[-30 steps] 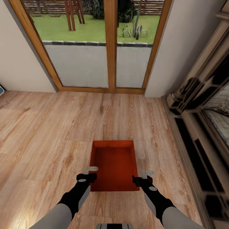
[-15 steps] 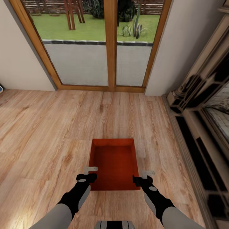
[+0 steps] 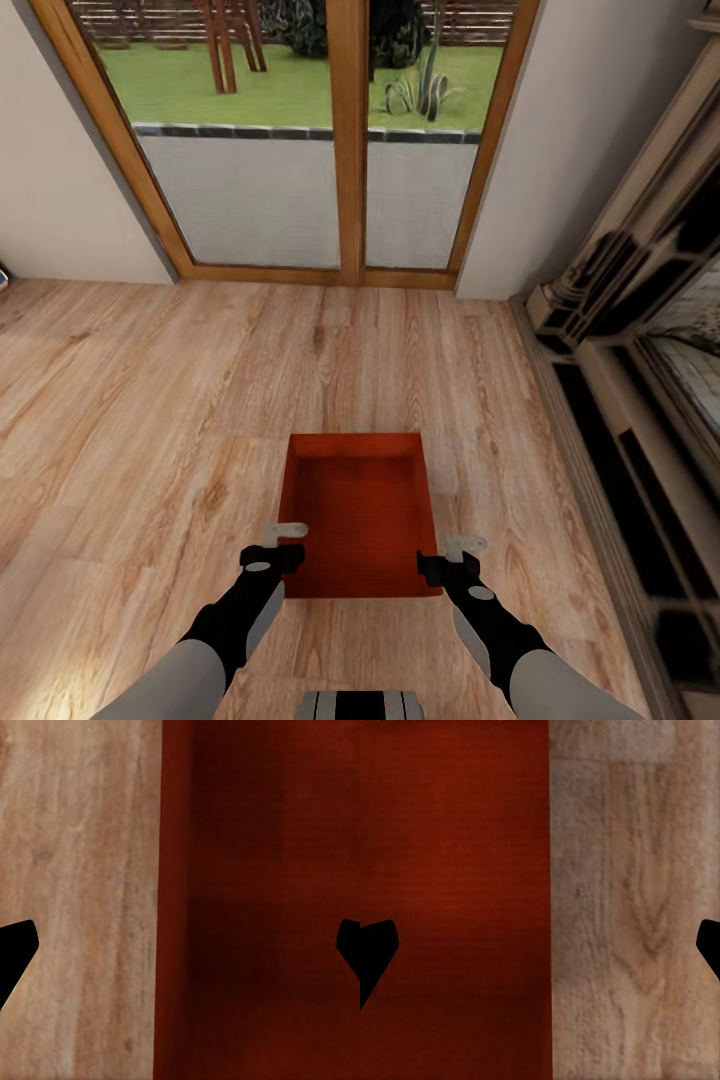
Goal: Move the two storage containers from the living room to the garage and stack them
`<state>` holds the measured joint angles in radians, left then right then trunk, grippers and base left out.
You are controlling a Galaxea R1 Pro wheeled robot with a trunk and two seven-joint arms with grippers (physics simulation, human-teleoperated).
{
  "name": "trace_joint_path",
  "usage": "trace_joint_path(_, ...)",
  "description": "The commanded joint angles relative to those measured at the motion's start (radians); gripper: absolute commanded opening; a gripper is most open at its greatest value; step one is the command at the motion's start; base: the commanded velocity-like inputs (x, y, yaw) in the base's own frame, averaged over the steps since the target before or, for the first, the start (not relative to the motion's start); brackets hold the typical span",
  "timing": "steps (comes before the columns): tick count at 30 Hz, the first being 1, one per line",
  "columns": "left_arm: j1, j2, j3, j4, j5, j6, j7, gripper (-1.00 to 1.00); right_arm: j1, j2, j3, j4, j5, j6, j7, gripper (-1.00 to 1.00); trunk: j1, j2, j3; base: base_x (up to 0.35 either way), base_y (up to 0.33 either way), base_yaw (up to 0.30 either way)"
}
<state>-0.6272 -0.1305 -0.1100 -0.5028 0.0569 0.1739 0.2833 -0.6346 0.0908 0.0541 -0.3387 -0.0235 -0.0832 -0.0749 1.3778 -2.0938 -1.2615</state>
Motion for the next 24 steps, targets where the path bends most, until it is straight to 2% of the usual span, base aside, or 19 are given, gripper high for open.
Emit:
trace_joint_path(1, 0.0, 0.001, -0.007, -0.001, 0.006, 0.006, 0.009, 1.0, -0.001, 0.0, 0.006, 0.001, -0.003, -0.003, -0.006, 1.0, 0.0, 0.0, -0.001, 0.0, 0.0, 0.0)
trace_joint_path(17, 0.0, 0.014, -0.005, 0.003, 0.006, 0.009, 0.01, 1.0, -0.001, -0.002, 0.007, 0.001, -0.003, -0.003, -0.006, 1.0, 0.0, 0.0, -0.001, 0.0, 0.0, 0.0)
trace_joint_path(24, 0.0, 0.014, -0.005, 0.005, 0.006, 0.009, 0.01, 1.0, -0.001, -0.002, 0.007, 0.001, -0.003, 0.0, -0.006, 1.0, 0.027, -0.049, -0.022, 0.0, 0.0, 0.0)
